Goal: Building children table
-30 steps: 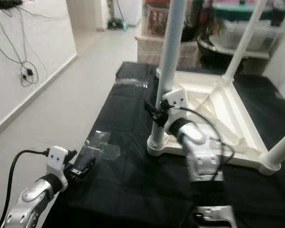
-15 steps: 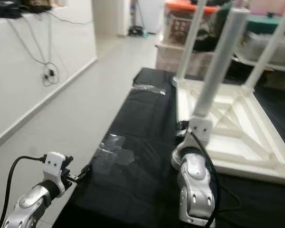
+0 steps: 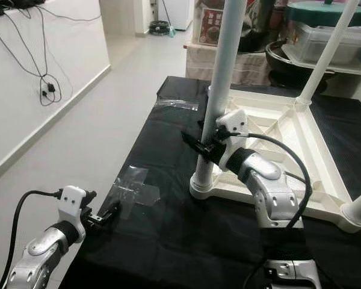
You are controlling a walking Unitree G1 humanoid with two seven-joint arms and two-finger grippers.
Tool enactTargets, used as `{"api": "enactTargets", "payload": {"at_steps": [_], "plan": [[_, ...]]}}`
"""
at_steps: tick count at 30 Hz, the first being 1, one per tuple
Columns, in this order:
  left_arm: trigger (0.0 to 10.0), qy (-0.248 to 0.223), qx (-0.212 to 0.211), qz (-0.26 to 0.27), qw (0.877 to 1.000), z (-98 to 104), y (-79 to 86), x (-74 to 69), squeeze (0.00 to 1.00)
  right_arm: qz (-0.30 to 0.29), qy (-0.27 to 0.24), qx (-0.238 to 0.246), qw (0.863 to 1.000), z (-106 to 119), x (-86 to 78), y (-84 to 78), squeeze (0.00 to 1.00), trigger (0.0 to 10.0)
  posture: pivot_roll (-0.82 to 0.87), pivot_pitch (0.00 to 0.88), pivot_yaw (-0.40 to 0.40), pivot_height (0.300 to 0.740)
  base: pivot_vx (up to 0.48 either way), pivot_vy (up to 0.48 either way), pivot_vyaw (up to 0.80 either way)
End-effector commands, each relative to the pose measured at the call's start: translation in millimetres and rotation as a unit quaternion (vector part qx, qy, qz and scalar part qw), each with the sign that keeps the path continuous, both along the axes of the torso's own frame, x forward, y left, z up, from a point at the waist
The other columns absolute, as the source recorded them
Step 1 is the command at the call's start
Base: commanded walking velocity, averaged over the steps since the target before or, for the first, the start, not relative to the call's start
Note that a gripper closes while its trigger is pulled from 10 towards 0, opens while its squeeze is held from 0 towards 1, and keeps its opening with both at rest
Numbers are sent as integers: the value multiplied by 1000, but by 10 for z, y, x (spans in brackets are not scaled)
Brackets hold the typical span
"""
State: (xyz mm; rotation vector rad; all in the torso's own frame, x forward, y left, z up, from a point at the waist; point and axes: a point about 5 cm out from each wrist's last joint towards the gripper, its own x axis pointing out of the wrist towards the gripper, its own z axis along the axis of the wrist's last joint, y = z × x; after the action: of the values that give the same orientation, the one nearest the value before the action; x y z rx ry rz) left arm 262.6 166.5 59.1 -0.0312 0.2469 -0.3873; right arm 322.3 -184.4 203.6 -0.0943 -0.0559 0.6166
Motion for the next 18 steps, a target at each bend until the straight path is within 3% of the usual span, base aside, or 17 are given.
{"api": "enactTargets", "payload": {"at_steps": [1,4,5,6,7,8,9,10,11,14,15,16,17,18], "plan": [[10000,5,4,3,1000,-27,24,-34,0,-61,53,-68,994,-340,-6,90,0,0,53,0,-63,740,0,0,0],[10000,5,4,3,1000,-27,24,-34,0,-61,53,-68,994,-340,-6,90,0,0,53,0,-63,740,0,0,0],[10000,6,4,3,1000,-31,27,-41,0,-150,75,-66,984,-429,29,52,0,0,53,0,-63,740,0,0,0],[10000,6,4,3,1000,-31,32,-48,0,-253,105,-55,960,-530,33,-48,0,0,50,0,-59,740,0,0,0],[10000,7,4,2,1000,-33,28,-51,0,-368,124,-40,921,-637,-40,-164,0,0,50,0,-54,740,0,0,0],[10000,7,4,2,1000,-33,28,-51,0,-368,124,-40,921,-637,-40,-164,0,0,50,0,-54,740,0,0,0],[10000,7,4,2,1000,-34,25,-53,0,-437,135,-33,889,-713,-107,-246,0,0,50,0,-54,740,0,0,0],[10000,7,4,-1,1000,-26,10,-49,0,-469,128,-35,873,-756,-227,-215,0,0,50,0,-44,740,0,0,0],[10000,7,3,-4,1000,-17,0,-43,0,-478,120,-37,869,-762,-319,-148,0,0,48,0,-42,740,0,0,0],[10000,6,2,-6,1000,-11,-6,-38,0,-476,114,-38,871,-756,-368,-94,0,0,48,0,-42,740,0,0,0],[10000,6,3,-8,1000,-7,-5,-31,0,-445,110,-32,888,-725,-371,7,0,6392,38,0,-36,740,0,0,0],[10000,6,4,-10,1000,-8,1,-25,0,-410,89,-8,908,-647,-354,79,0,10000,35,0,-35,740,0,0,0],[10000,6,4,-10,1000,-9,5,-22,0,-386,72,9,919,-589,-345,125,0,10000,35,0,-35,740,0,0,0],[10000,5,4,-11,1000,-9,4,-18,0,-356,53,28,933,-511,-323,157,1000,10000,38,0,-39,740,0,0,0]]}}
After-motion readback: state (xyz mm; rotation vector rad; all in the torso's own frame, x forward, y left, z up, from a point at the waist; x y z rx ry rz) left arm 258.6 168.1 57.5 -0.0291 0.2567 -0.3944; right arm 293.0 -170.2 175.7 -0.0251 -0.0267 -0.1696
